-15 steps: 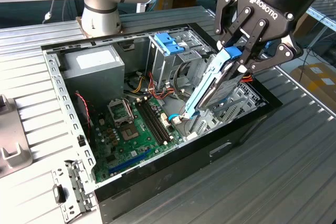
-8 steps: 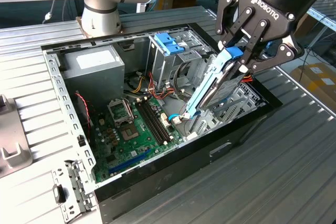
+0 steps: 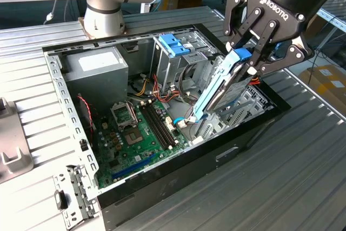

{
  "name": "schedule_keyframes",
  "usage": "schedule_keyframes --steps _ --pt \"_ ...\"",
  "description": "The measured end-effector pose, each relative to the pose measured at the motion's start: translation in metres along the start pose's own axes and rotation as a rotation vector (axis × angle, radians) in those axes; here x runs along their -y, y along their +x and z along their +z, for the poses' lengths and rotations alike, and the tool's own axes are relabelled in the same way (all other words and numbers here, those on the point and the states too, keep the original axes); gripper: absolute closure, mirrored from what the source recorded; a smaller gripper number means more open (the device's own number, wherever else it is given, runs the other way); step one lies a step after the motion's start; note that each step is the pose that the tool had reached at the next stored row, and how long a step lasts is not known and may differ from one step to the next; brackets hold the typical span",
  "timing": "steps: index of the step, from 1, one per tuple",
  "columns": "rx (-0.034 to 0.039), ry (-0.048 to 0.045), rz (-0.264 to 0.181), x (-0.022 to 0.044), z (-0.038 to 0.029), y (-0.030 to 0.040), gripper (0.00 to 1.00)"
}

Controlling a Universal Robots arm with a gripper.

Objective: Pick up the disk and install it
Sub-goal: 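Insert the disk into the insertion slot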

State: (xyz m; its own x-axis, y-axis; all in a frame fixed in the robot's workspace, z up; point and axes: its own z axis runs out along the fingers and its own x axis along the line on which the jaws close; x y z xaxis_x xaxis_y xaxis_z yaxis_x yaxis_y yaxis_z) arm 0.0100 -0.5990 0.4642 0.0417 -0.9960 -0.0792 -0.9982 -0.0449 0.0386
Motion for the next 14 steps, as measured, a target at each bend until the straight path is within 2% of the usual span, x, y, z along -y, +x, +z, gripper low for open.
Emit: schedule_keyframes --steps 6,14 --pt "0.0001 0.0 0.0 0.0014 0.0004 0.0001 0.63" --pt "0.0001 0.0 0.0 0.0091 0.0008 0.0005 0.63"
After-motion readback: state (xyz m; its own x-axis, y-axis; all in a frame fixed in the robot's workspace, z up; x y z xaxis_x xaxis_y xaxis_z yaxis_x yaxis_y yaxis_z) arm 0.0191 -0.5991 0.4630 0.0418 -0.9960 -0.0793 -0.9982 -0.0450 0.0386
